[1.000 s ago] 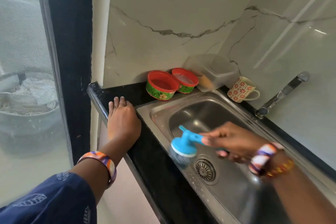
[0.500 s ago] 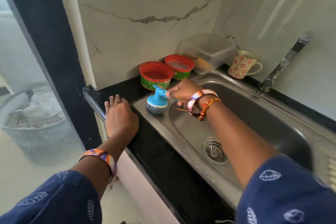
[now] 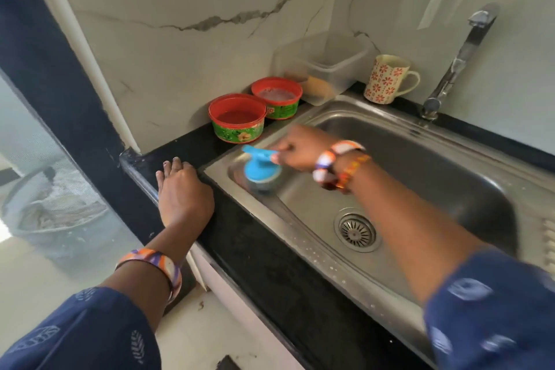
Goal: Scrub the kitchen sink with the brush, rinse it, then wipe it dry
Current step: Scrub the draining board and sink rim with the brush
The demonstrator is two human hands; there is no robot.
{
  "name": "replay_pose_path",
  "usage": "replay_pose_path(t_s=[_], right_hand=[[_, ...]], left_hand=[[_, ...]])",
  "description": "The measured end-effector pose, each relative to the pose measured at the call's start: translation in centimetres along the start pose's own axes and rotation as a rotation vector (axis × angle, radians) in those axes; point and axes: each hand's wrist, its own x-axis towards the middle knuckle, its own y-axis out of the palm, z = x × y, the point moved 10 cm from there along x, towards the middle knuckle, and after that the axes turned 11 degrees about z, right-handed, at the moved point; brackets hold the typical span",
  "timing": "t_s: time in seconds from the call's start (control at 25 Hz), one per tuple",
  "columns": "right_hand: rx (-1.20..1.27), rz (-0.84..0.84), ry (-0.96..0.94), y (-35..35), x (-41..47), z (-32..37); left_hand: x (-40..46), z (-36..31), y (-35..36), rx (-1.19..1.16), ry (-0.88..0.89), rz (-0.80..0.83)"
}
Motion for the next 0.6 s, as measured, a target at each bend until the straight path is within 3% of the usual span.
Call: replay_pose_path(t_s=[0.08, 0.2, 0.36, 0.48, 0.6], right_hand=[[0.046, -0.072, -0.014, -0.5, 2.8, 2.1], [0.201, -0.027, -0.091, -0.4, 0.3, 2.4], [0.314, 0.242, -0.102, 1.8, -8.0, -2.9], [0.395, 0.415, 0.044, 3.2, -11.0, -7.1], [0.283, 0.299, -0.034, 1.8, -8.4, -4.8]], left_hand=[[0.0, -0.1, 0.0, 0.013, -0.011, 0.010], [0.1, 0.1, 0.1, 0.039, -0.017, 0.020], [-0.1, 0.1, 0.1, 0.024, -0.015, 0.013], [0.0, -0.1, 0.1, 0.003, -0.007, 0.002], [0.0, 0.0, 0.1, -0.015, -0.004, 0.001]])
